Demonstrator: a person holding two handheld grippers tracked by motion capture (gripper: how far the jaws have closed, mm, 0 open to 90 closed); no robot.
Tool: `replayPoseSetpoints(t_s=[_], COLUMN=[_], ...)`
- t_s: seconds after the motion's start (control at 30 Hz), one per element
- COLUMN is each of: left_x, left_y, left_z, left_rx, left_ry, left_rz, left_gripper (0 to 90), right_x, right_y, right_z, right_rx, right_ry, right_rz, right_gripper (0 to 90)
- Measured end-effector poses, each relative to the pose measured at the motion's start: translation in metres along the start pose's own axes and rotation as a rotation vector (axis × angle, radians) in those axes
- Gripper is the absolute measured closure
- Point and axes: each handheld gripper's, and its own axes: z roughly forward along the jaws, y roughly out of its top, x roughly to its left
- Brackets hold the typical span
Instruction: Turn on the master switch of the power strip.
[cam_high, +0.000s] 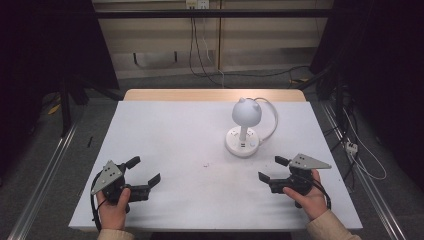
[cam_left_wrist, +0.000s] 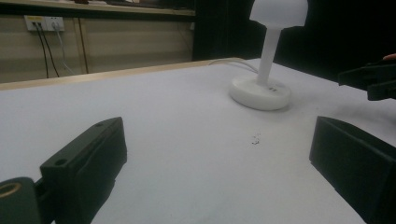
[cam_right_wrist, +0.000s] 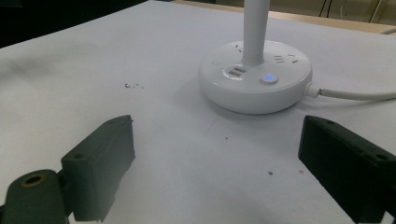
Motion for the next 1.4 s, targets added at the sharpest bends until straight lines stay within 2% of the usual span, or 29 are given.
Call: replayPoseSetpoints(t_s=[0.2, 0.9, 1.17, 1.4], left_x=[0.000, 0.000, 0.000, 0.001], left_y=[0.000, -0.001, -0.001, -0.002], left_z=[0.000, 0.001, 0.002, 0.003], left_rx=[0.002, 0.016, 0.023, 0.032], left_ry=[0.002, -0.001, 0.001, -0.001], left_rz=[0.000, 0.000, -0.002, -0.004], left_gripper=[3.7, 3.7, 3.7, 3.7], right_x=[0.000, 0.001, -0.002, -0.004], right_y=[-0.001, -0.010, -0.015, -0.017], right_z=[-0.003, -0.018, -0.025, -0.024], right_rx=[-0.002, -0.024, -0.017, 0.001], right_ry=[-0.003, -0.005, -0.019, -0.020], right_rz=[0.005, -0.025, -0.023, -0.015], right_gripper=[10.2, 9.8, 9.5, 9.0])
